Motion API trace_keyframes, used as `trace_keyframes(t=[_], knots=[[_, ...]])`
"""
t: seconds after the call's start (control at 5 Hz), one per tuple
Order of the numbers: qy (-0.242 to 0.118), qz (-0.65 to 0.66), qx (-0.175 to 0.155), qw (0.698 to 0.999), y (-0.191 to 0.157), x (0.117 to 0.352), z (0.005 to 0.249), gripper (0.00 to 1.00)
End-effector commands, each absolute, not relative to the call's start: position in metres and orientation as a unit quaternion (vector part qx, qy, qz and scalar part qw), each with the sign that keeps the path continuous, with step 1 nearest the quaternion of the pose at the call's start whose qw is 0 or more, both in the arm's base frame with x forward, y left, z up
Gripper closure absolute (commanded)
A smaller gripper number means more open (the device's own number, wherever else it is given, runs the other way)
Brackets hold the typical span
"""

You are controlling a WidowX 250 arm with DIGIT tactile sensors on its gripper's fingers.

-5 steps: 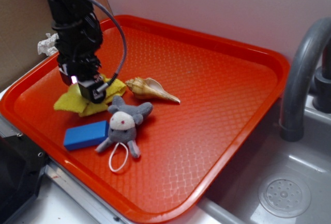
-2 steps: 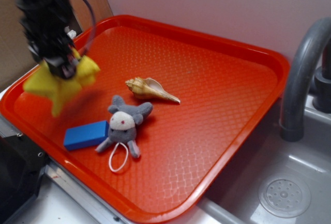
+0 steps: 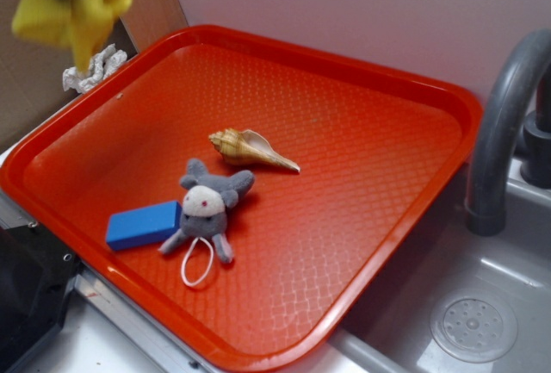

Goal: Grab the yellow cloth.

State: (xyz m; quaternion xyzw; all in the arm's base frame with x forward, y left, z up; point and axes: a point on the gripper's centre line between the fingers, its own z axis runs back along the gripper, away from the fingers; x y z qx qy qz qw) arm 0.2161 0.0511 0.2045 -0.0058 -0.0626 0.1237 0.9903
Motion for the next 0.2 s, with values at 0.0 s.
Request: trace_keyframes(t=[0.0], knots=[[-0.091, 0.111, 0.014, 0.99, 0.0252, 0.209, 0.242, 1.0]])
